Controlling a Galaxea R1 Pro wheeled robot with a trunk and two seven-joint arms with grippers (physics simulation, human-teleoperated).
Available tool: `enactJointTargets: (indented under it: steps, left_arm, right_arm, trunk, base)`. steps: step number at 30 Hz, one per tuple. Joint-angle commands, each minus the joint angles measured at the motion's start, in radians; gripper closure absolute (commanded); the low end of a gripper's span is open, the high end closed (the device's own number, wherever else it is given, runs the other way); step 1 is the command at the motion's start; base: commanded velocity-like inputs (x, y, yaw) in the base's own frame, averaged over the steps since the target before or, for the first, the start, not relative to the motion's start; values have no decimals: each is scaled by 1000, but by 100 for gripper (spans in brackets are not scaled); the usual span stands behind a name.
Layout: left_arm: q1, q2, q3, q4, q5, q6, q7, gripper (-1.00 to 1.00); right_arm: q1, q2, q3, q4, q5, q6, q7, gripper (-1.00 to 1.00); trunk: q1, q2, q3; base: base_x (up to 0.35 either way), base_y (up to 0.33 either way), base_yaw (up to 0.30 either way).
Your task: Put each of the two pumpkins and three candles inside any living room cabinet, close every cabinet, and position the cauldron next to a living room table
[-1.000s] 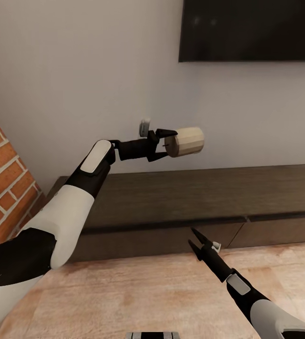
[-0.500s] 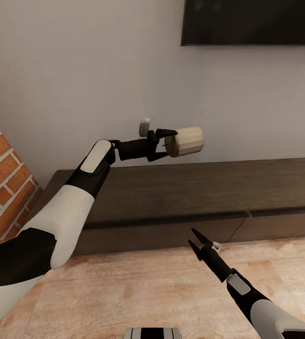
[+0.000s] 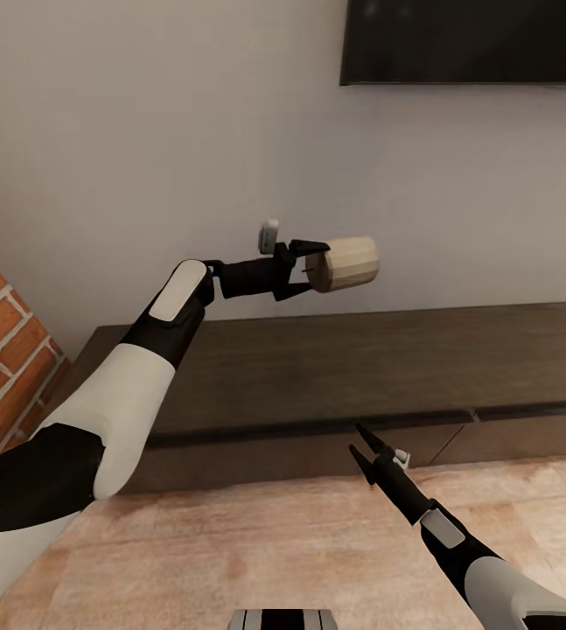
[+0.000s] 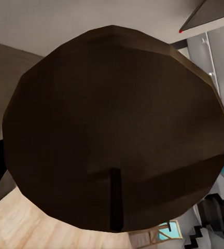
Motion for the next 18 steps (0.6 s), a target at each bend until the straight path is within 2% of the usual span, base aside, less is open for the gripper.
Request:
enactJointTargets:
  steps: [1, 18]
  left_arm:
    - [-1, 0, 0, 0, -2, 2, -7, 100]
    - [-1, 0, 0, 0, -3, 2, -7, 100]
  right_arm:
    - [0, 0, 0, 0, -5, 10, 1, -100]
    - [0, 0, 0, 2, -6, 9, 0, -100]
  trunk:
    - [0, 0, -1]
    - [0, 0, -1]
  base:
    - [67, 0, 0]
    - [4, 0, 0]
